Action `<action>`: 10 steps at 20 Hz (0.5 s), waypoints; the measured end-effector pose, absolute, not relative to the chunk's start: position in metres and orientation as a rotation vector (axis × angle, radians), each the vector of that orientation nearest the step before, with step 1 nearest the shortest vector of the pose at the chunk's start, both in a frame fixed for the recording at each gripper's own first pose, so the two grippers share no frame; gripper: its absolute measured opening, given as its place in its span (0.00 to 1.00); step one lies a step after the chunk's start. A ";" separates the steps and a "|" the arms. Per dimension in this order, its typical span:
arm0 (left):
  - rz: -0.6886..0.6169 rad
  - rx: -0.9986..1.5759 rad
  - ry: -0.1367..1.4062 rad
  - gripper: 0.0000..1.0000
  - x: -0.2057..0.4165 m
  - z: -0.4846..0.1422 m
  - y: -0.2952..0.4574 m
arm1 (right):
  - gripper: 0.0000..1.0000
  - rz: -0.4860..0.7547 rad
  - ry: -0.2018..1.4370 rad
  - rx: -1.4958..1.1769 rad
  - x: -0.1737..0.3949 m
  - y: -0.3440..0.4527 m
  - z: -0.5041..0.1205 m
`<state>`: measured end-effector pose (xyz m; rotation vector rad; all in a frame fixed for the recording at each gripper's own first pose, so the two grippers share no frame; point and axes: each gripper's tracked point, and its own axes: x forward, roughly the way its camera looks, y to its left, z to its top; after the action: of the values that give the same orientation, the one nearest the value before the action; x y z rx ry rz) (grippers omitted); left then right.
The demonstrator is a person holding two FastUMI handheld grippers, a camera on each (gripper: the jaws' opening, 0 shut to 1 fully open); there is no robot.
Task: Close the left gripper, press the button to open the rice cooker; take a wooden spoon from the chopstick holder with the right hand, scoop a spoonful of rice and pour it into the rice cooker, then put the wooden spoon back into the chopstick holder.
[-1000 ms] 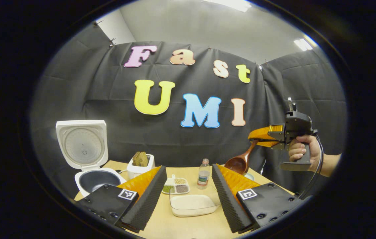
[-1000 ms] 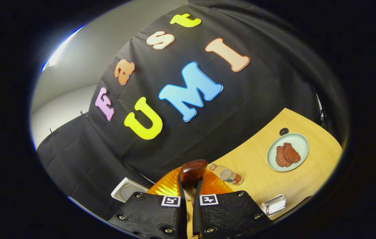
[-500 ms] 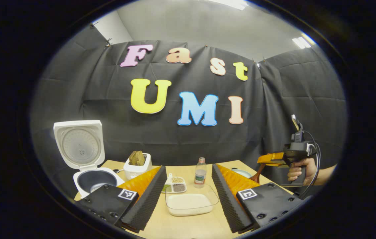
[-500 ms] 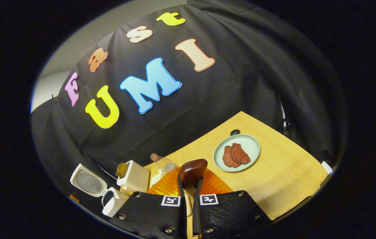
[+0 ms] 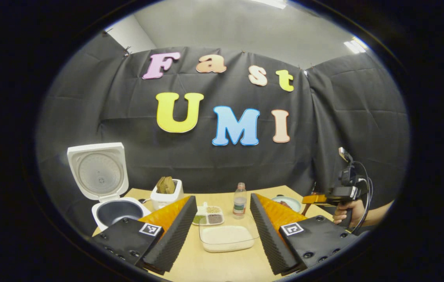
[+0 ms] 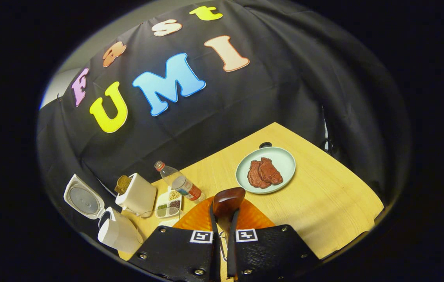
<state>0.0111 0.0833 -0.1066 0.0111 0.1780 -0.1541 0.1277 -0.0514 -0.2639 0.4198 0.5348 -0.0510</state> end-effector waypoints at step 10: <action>-0.143 0.004 0.181 0.96 0.000 -0.108 0.081 | 0.21 -0.083 0.496 0.384 0.119 -0.059 -0.283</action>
<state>0.0001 0.0812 -0.1079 0.0036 0.1809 -0.1426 0.1190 -0.0586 -0.2826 0.3842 0.4956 -0.0830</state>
